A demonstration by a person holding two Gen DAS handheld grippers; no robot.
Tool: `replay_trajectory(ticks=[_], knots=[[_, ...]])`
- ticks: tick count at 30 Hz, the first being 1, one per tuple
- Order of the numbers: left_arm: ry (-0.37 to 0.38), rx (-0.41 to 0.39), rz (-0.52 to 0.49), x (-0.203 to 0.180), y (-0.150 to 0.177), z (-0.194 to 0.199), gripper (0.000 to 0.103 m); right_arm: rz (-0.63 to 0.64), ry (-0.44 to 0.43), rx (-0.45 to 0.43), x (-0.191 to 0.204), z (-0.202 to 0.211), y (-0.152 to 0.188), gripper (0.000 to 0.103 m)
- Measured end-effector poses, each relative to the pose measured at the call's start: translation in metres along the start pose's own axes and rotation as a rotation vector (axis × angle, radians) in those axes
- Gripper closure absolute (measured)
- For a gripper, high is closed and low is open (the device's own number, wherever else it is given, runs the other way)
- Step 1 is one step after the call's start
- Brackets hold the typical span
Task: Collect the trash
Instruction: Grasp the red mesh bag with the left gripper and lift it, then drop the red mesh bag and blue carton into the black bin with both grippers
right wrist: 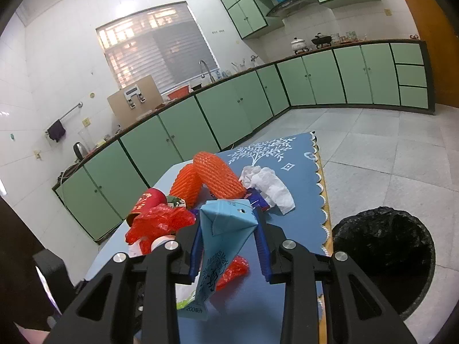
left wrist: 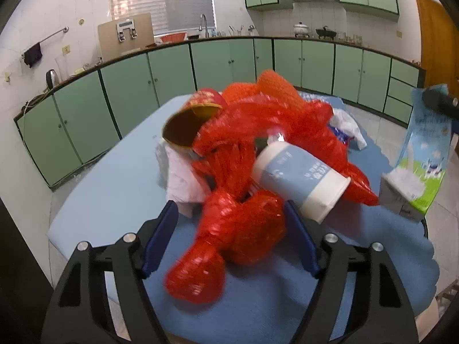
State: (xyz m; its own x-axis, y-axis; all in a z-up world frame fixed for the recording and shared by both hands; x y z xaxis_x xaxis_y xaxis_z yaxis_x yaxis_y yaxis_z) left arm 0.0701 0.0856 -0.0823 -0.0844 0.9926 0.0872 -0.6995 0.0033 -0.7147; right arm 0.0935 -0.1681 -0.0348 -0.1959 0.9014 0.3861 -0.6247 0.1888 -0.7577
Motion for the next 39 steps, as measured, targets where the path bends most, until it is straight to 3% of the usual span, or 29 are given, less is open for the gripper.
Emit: replay_trajectory(ticks=[3,5,6,9,14,23,28,35,39], knots=[[0.021,0.003,-0.003,-0.003,0.004,-0.004,0.052,0.001,0.007,-0.003,-0.001,0.0,0.001,0.071],[0.033,-0.003,0.001,-0.003,0.004,-0.003,0.067,0.005,0.012,-0.006,0.0,0.001,0.002,0.071],[0.041,-0.008,0.004,-0.002,0.005,-0.002,0.08,0.006,0.012,-0.008,0.0,0.002,0.002,0.071],[0.066,-0.018,0.027,0.002,0.004,-0.001,0.095,0.012,0.013,-0.012,0.0,0.002,0.003,0.071],[0.04,-0.104,0.065,0.012,-0.001,0.022,0.098,0.03,0.029,-0.011,0.001,0.004,0.006,0.071],[0.002,-0.339,0.071,0.013,-0.022,0.092,0.099,0.085,0.097,-0.064,0.003,0.022,0.006,0.071],[0.017,-0.398,0.101,0.013,-0.039,0.108,0.099,0.068,0.103,-0.093,-0.005,0.032,0.001,0.071],[0.121,-0.412,0.04,-0.029,-0.053,0.11,0.099,0.049,0.141,-0.145,-0.025,0.058,-0.004,0.071],[0.238,-0.37,-0.025,-0.074,-0.052,0.103,0.099,0.03,0.21,-0.169,-0.047,0.078,-0.007,0.071]])
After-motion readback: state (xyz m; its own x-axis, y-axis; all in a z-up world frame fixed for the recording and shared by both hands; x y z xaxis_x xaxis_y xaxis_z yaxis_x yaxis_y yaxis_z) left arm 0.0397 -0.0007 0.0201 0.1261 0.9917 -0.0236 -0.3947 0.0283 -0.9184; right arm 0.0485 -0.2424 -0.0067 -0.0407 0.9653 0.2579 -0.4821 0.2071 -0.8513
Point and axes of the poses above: each gripper's, at about its wrist camera, not at the fingertips, and z roughly against the way its jaws point, x to its left, y to its underside, the point moved 1 cm from there along -z, roughly the way its jaws point, and after that the axes turned 7 degrees about x, right-handed, at the moved point
